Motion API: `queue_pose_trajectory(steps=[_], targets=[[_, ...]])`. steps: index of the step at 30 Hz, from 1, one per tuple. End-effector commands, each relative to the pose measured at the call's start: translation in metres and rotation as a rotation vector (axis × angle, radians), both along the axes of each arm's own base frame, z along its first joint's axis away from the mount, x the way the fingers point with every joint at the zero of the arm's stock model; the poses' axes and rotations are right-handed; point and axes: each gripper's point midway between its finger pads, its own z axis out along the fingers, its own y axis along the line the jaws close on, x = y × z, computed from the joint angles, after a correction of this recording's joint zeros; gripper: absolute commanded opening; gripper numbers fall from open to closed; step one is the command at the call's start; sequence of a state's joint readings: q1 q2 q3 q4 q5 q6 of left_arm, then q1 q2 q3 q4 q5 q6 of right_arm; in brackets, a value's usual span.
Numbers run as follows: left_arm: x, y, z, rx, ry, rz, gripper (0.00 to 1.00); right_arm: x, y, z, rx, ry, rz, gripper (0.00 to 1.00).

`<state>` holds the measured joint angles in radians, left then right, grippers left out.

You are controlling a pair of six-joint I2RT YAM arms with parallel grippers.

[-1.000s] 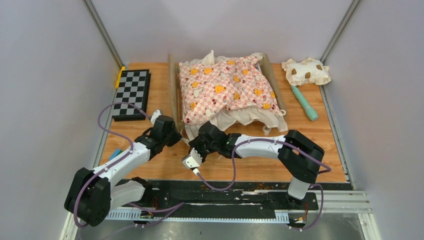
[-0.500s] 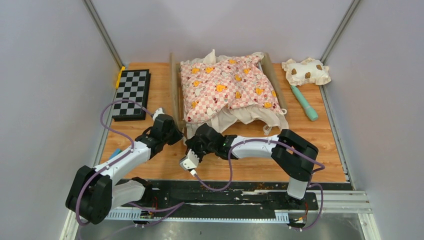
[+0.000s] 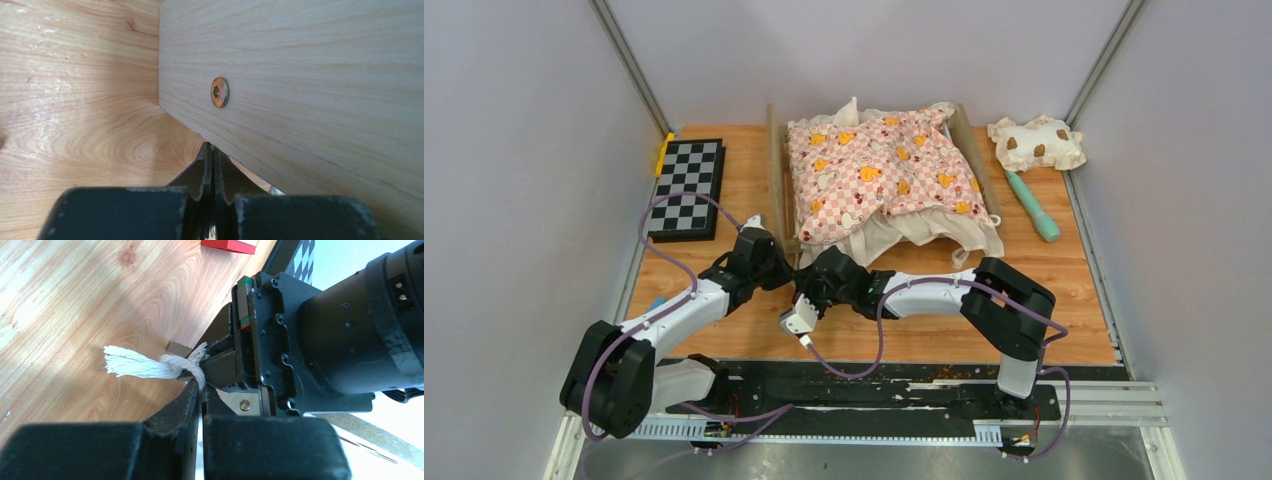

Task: Set up the pet bed
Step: Tie the ropes to the bed frame.

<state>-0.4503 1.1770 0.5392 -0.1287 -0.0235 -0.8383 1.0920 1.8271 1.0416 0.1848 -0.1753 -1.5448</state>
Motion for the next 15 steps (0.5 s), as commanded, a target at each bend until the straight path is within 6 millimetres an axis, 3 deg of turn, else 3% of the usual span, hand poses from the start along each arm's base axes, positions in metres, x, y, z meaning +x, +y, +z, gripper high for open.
queue_pose_trajectory(steps=[1, 15], targets=[[0.006, -0.022, 0.018, -0.041, -0.069, -0.117, 0.0, 0.009, 0.011, 0.014, 0.069, -0.052, -0.019, 0.0], [-0.007, -0.04, 0.018, -0.098, -0.078, -0.255, 0.0, -0.002, -0.006, 0.012, 0.12, 0.023, -0.067, 0.07]])
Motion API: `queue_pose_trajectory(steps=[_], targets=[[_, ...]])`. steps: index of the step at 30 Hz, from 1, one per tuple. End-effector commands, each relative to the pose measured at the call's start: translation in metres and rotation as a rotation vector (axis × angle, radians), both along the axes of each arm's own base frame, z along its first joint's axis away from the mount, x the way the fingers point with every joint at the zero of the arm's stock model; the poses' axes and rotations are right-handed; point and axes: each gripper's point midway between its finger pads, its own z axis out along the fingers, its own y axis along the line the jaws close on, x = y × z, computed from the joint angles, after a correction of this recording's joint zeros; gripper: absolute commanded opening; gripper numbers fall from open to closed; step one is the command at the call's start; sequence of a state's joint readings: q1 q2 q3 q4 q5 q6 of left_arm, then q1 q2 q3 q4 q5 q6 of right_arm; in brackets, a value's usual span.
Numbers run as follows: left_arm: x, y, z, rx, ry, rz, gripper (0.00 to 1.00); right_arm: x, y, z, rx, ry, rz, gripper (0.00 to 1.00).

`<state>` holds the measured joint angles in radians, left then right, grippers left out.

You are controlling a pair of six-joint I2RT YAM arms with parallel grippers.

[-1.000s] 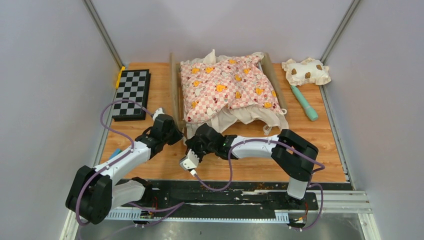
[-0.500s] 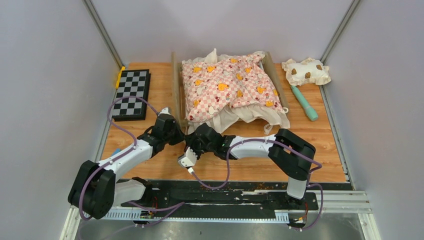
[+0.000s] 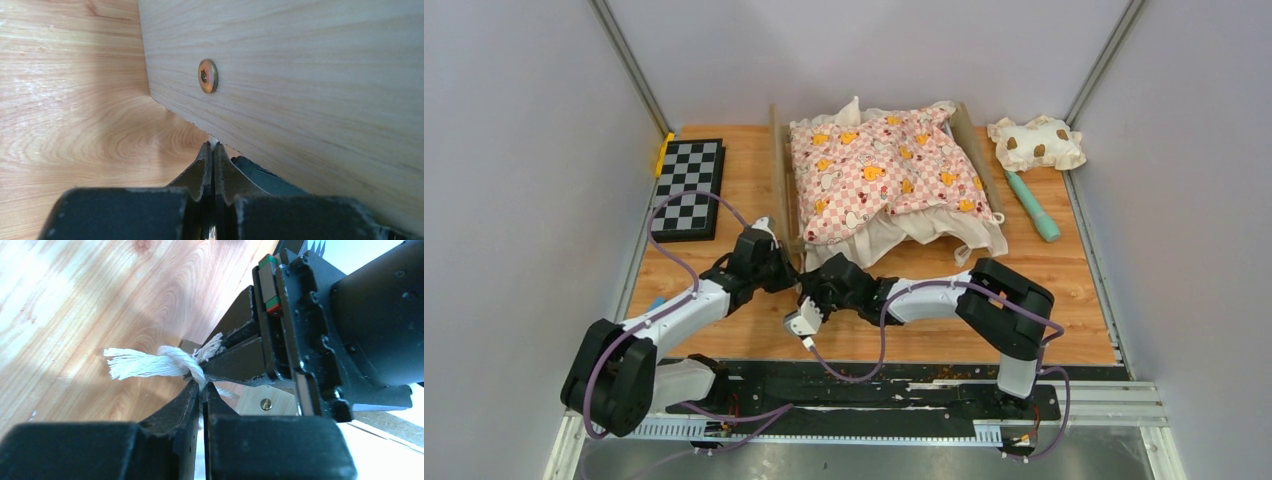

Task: Set up the pet bed
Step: Tie the ropes to the bed frame.

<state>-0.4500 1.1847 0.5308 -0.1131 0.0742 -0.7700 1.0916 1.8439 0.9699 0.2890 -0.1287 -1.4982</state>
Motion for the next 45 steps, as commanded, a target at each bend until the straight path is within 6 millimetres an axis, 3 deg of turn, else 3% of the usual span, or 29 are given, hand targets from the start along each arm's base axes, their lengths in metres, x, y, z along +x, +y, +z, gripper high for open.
queue_pose_trajectory(steps=[1, 14, 30, 45], targets=[[0.0, -0.028, 0.019, -0.086, -0.079, -0.141, 0.0, -0.007, 0.003, 0.03, 0.112, 0.016, -0.007, 0.08], [-0.014, -0.024, 0.0, -0.094, -0.053, -0.139, 0.0, -0.027, -0.004, 0.046, 0.231, 0.146, -0.017, 0.13], [-0.016, -0.029, -0.007, -0.14, -0.05, -0.137, 0.0, -0.026, -0.012, 0.01, 0.163, 0.203, -0.078, 0.18], [-0.031, -0.029, -0.017, -0.11, -0.05, -0.24, 0.0, -0.019, -0.026, 0.026, 0.279, 0.314, -0.246, 0.27]])
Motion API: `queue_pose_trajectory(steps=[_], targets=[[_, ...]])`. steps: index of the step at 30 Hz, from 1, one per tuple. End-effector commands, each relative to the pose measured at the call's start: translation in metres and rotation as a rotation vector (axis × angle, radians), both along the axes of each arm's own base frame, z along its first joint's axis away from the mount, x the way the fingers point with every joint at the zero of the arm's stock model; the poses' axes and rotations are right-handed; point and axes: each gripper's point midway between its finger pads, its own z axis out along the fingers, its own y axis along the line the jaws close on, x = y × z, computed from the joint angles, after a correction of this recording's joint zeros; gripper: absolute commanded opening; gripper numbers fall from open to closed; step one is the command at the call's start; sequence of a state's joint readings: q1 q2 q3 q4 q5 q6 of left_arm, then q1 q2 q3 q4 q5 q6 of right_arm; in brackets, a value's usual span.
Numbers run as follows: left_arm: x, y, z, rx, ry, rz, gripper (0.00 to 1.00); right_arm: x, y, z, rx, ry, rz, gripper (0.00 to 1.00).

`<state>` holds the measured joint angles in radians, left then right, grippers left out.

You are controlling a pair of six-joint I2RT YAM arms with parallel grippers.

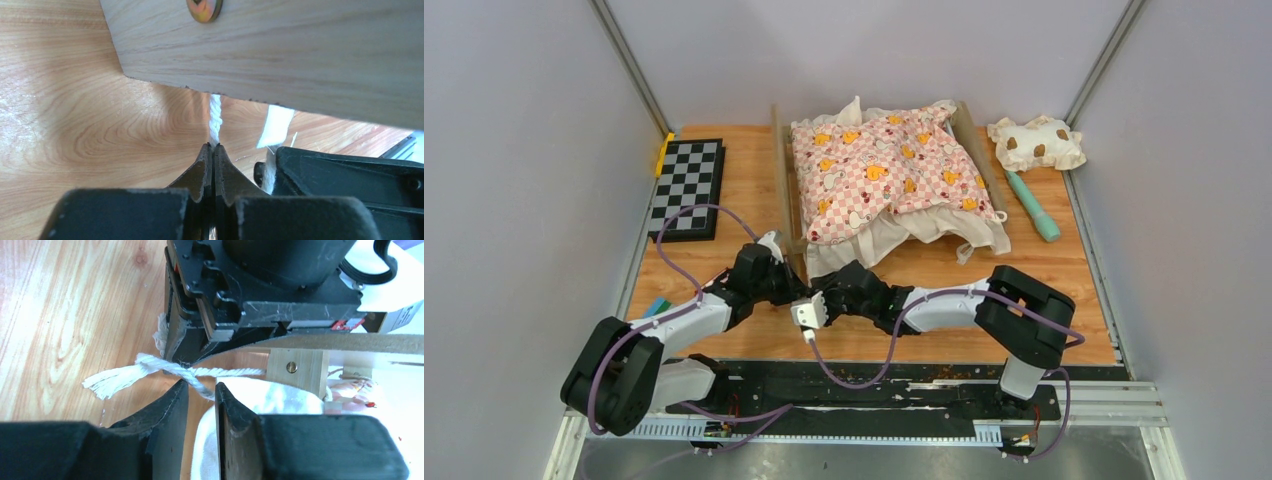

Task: Set up the pet bed
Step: Tie the ropes to the bed frame.

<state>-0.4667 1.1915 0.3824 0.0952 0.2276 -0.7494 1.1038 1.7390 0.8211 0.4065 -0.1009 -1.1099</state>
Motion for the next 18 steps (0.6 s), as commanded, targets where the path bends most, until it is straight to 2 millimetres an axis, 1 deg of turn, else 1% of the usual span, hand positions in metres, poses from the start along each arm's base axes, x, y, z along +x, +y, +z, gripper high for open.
queue_pose_trajectory(steps=[1, 3, 5, 9, 12, 15, 18], targets=[[-0.006, -0.008, 0.002, -0.007, -0.042, -0.098, 0.0, 0.0, -0.001, 0.026, 0.104, 0.04, -0.061, 0.27], [-0.008, -0.008, -0.001, -0.004, -0.033, -0.108, 0.0, -0.003, -0.003, 0.027, 0.111, 0.056, -0.06, 0.29], [-0.01, -0.008, -0.004, 0.0, -0.025, -0.117, 0.0, -0.009, -0.004, 0.027, 0.119, 0.075, -0.045, 0.36], [-0.012, -0.008, -0.008, 0.003, -0.01, -0.128, 0.0, -0.018, -0.007, 0.026, 0.126, 0.119, -0.031, 0.37], [-0.013, -0.008, -0.011, 0.003, 0.0, -0.127, 0.0, -0.025, -0.009, 0.029, 0.149, 0.17, -0.032, 0.37], [-0.012, -0.009, -0.012, 0.002, 0.002, -0.123, 0.0, -0.031, -0.013, 0.04, 0.214, 0.227, -0.051, 0.37], [-0.011, -0.009, -0.013, 0.002, 0.003, -0.119, 0.0, -0.036, -0.017, 0.057, 0.314, 0.312, -0.096, 0.37]])
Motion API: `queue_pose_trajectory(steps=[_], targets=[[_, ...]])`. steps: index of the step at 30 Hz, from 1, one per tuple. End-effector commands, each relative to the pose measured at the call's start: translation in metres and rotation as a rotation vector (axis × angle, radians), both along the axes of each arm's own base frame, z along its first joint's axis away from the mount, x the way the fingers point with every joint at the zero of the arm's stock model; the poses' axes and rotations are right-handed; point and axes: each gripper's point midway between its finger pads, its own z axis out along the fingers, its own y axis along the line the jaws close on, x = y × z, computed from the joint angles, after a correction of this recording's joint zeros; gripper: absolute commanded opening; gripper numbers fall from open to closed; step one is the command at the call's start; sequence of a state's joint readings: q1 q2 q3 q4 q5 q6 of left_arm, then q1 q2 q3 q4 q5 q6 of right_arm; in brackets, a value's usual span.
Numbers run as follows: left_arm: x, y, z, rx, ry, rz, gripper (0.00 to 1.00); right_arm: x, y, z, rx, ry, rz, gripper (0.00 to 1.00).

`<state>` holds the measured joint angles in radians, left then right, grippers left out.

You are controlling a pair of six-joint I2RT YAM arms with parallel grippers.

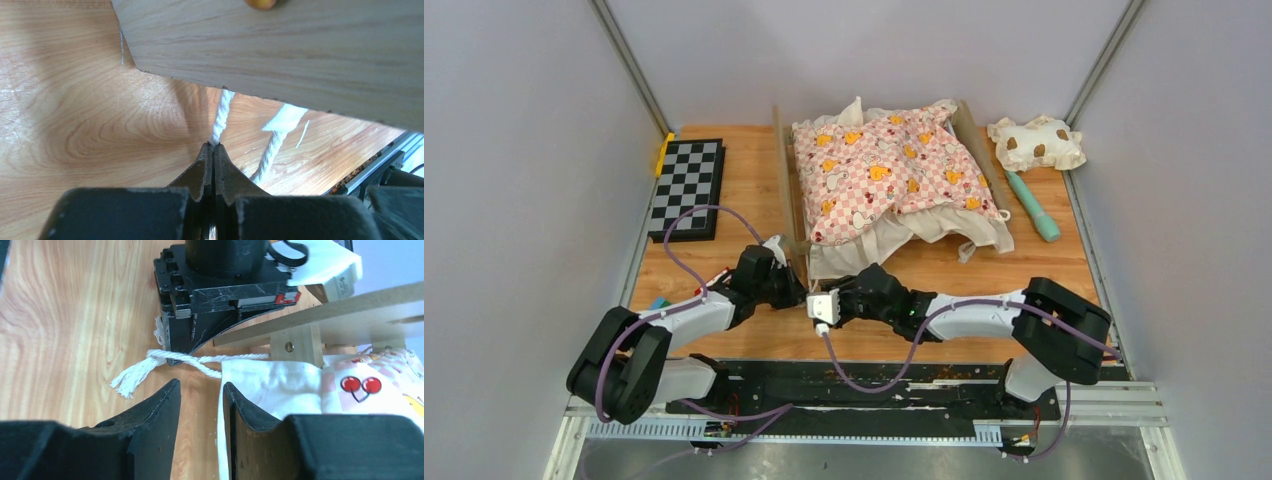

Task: Set up the pet bed
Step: Tie the ropes to the bed frame.

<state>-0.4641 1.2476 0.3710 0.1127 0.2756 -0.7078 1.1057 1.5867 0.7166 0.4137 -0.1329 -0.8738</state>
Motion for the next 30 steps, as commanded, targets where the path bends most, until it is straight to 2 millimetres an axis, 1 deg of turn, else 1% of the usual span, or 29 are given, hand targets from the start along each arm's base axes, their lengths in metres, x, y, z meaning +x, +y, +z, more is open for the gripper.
queue_pose_trajectory(steps=[1, 3, 6, 9, 11, 13, 15, 20, 23, 28, 30], targets=[[-0.002, -0.006, 0.002, -0.014, -0.031, -0.056, 0.0, -0.016, 0.002, 0.041, 0.215, 0.156, -0.046, 0.38], [-0.002, -0.006, 0.003, -0.016, -0.032, -0.053, 0.0, -0.024, -0.003, 0.042, 0.258, 0.237, -0.06, 0.39], [-0.002, -0.006, 0.004, -0.021, -0.036, -0.048, 0.0, -0.032, -0.007, 0.036, 0.32, 0.397, -0.125, 0.44], [-0.001, -0.007, 0.006, -0.028, -0.04, -0.046, 0.0, -0.04, -0.006, 0.025, 0.349, 0.523, -0.16, 0.49], [-0.001, -0.008, 0.006, -0.032, -0.04, -0.045, 0.0, -0.044, -0.003, 0.02, 0.362, 0.574, -0.158, 0.5], [0.0, -0.008, 0.007, -0.034, -0.04, -0.046, 0.0, -0.042, 0.001, 0.012, 0.355, 0.591, -0.17, 0.51], [-0.001, -0.008, 0.007, -0.034, -0.04, -0.047, 0.0, -0.037, 0.006, -0.002, 0.327, 0.599, -0.2, 0.52], [-0.001, -0.008, 0.009, -0.035, -0.044, -0.048, 0.0, -0.028, 0.017, -0.024, 0.298, 0.654, -0.263, 0.56], [0.0, -0.008, 0.011, -0.036, -0.047, -0.047, 0.0, -0.021, 0.019, -0.032, 0.317, 0.686, -0.322, 0.58], [-0.001, -0.009, 0.01, -0.037, -0.042, -0.048, 0.0, -0.02, 0.026, -0.043, 0.319, 0.717, -0.333, 0.61], [-0.001, -0.009, 0.01, -0.038, -0.043, -0.047, 0.0, -0.016, 0.028, -0.048, 0.316, 0.716, -0.349, 0.61]])
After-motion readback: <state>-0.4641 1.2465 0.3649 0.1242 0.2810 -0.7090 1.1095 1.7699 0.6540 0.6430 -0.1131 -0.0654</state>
